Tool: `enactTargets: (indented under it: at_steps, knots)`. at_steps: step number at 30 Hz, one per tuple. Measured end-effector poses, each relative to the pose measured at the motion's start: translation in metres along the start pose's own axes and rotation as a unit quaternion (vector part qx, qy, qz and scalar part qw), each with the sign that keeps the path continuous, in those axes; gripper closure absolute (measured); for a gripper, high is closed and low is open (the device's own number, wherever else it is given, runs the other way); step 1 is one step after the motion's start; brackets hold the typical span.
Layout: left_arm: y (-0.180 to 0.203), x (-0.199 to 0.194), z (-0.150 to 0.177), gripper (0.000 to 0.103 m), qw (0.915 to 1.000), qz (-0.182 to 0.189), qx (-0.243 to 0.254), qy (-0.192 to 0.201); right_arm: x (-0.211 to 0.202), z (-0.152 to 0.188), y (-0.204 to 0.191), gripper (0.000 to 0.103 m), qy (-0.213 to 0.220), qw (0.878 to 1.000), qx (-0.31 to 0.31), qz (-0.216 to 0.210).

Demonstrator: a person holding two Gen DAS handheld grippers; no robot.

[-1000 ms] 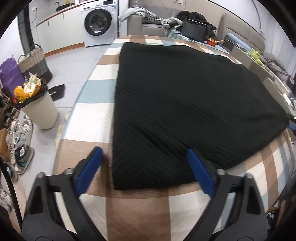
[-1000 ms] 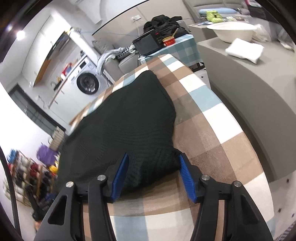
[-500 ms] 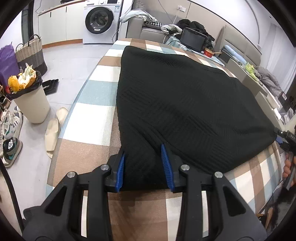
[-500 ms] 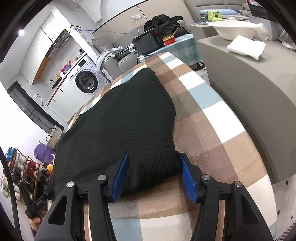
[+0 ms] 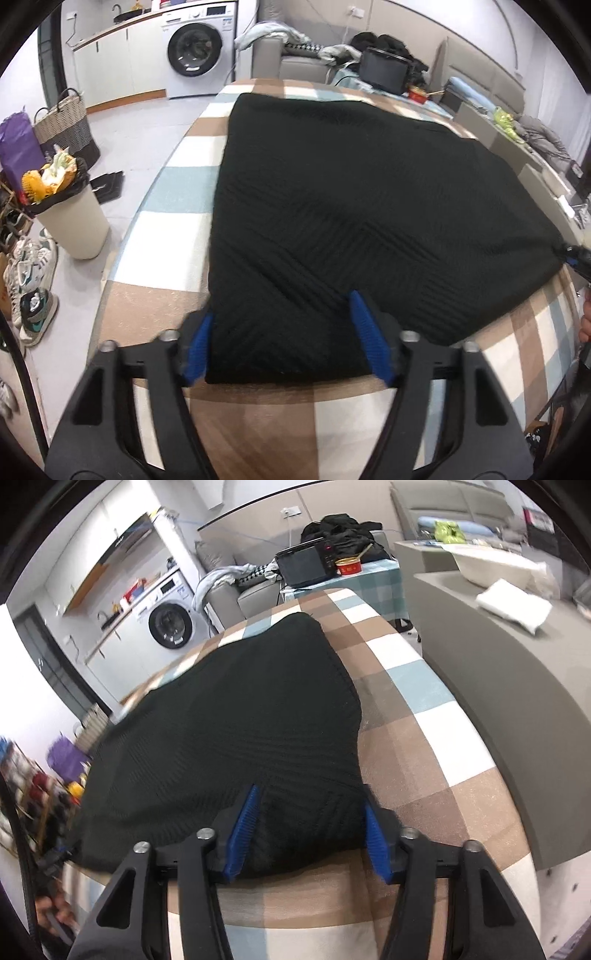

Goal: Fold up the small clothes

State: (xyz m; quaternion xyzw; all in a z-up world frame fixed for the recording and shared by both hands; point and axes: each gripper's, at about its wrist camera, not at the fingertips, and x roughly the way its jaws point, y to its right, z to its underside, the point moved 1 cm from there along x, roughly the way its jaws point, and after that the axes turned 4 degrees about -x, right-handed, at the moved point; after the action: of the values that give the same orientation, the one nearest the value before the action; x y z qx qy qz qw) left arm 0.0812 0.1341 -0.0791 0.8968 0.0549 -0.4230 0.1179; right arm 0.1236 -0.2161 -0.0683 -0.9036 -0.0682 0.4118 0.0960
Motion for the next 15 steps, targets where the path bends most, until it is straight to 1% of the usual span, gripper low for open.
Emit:
enactTargets:
  at_steps: [1,2,3,4,5,8,11,15]
  knots:
    - [0.0,0.001,-0.001,0.052,1.0,0.0,-0.001,0.001,0.0,0.0,0.0,0.068,0.0,1.0,-0.006,0.002]
    - [0.0,0.0,-0.001,0.064,1.0,0.001,0.0,0.003,0.0,0.001,-0.001,0.07,-0.001,1.0,-0.011,-0.003]
    - [-0.001,-0.002,-0.002,0.069,1.0,0.001,0.002,0.005,0.0,0.001,-0.001,0.074,-0.002,1.0,-0.016,-0.004]
    - [-0.001,-0.003,-0.002,0.078,1.0,-0.003,0.005,0.006,0.001,0.002,-0.003,0.077,-0.005,1.0,-0.025,-0.002]
    - [-0.003,-0.004,-0.003,0.081,0.9999,-0.006,0.01,0.006,0.001,0.003,-0.005,0.078,-0.011,0.999,-0.034,-0.001]
    - [-0.009,-0.008,-0.001,0.084,0.9999,0.0,0.011,0.004,0.001,0.01,-0.016,0.08,-0.03,0.997,-0.067,0.013]
    - [-0.014,-0.015,0.006,0.084,0.9997,-0.006,0.023,0.005,-0.006,0.022,-0.025,0.08,-0.042,0.995,-0.093,0.017]
    - [-0.018,-0.03,0.022,0.084,0.9992,-0.007,0.039,-0.003,-0.019,0.035,-0.03,0.08,-0.064,0.99,-0.121,0.021]
